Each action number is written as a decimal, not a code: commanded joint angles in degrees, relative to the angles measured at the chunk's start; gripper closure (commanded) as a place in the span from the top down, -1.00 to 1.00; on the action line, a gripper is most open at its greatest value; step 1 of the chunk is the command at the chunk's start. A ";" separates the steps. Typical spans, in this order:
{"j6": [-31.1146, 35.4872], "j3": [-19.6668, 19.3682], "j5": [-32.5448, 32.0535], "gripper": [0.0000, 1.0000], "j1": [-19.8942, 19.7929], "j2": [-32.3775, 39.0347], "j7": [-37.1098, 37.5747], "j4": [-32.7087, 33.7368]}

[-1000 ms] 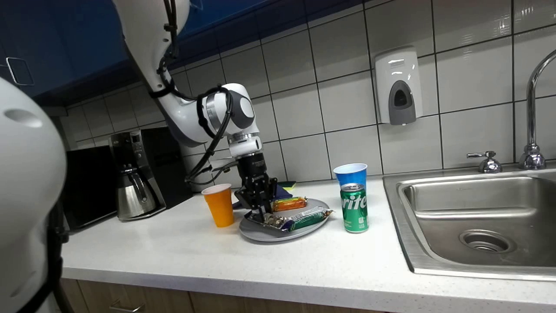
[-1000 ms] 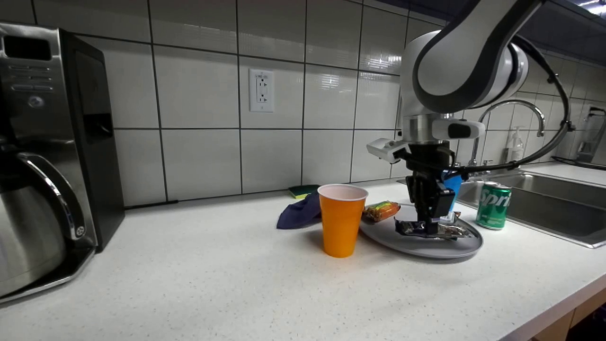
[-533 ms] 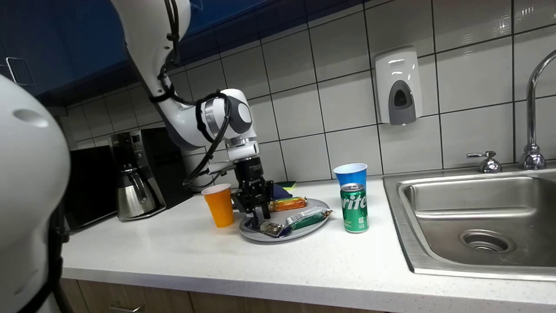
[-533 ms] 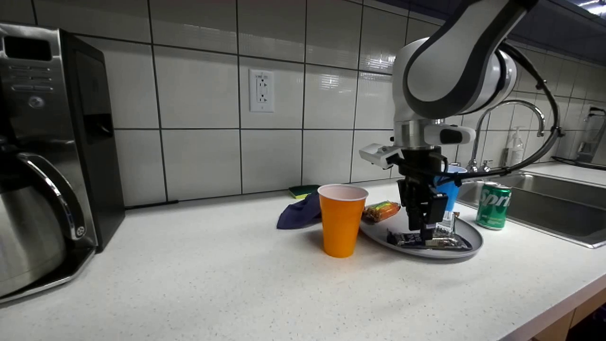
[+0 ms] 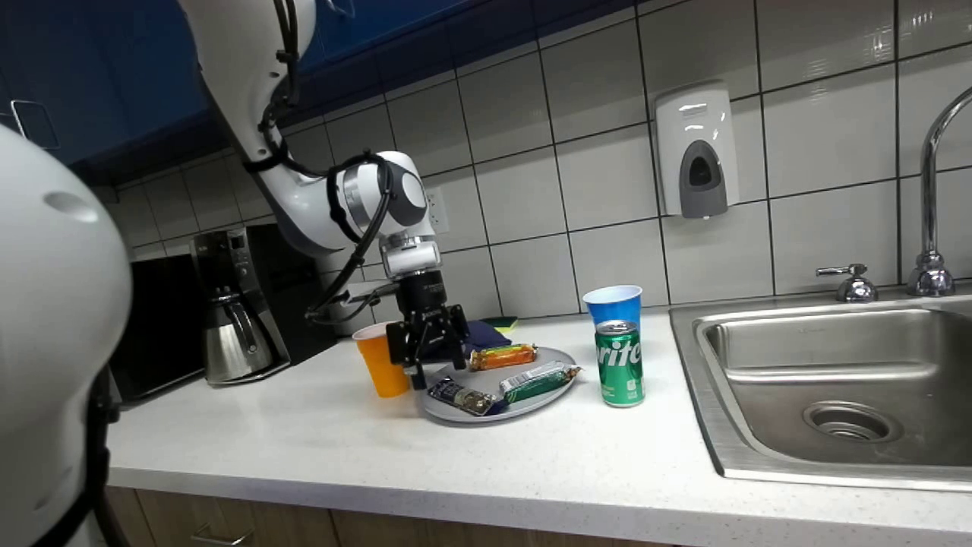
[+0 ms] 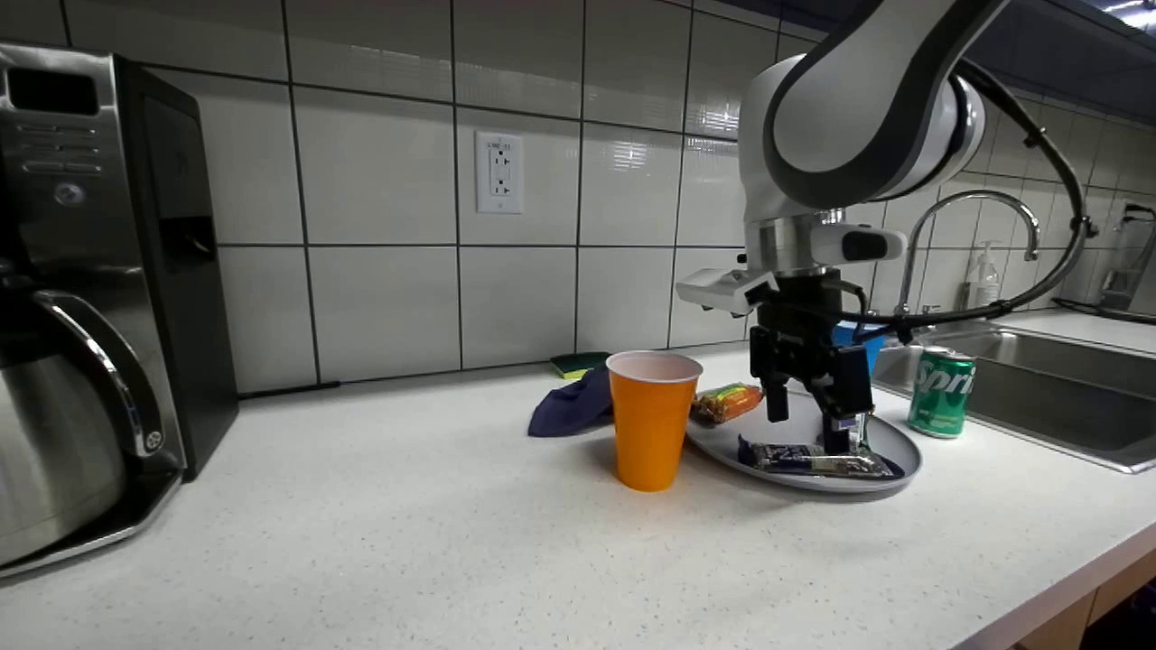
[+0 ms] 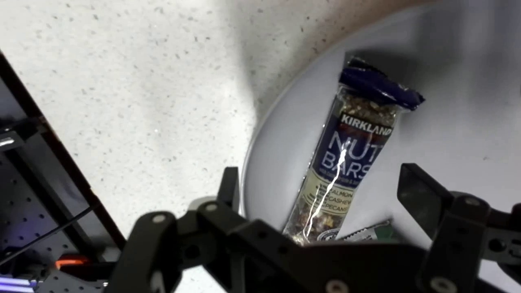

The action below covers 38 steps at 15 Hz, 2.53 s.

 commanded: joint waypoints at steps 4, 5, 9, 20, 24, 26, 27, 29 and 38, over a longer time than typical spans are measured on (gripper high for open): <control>-7.96 0.71 -3.31 1.00 -0.42 -9.49 -8.72 -4.47; -8.82 0.87 -3.99 1.00 -0.54 -10.62 -10.16 -5.01; -9.82 1.57 -4.48 1.00 -0.94 -15.65 -17.53 -8.03; -7.89 2.83 -6.60 1.00 -2.44 -30.73 -41.98 -18.98; -7.13 1.70 -2.89 1.00 -2.49 -35.34 -55.04 -21.86; -7.35 1.22 -0.29 1.00 -2.54 -37.25 -61.37 -22.73; -7.65 1.06 1.09 1.00 -2.64 -38.10 -64.34 -23.03; -8.28 1.03 3.48 1.00 -3.07 -39.45 -69.52 -23.45; -8.51 3.18 9.40 1.00 -5.63 -38.09 -79.43 -22.69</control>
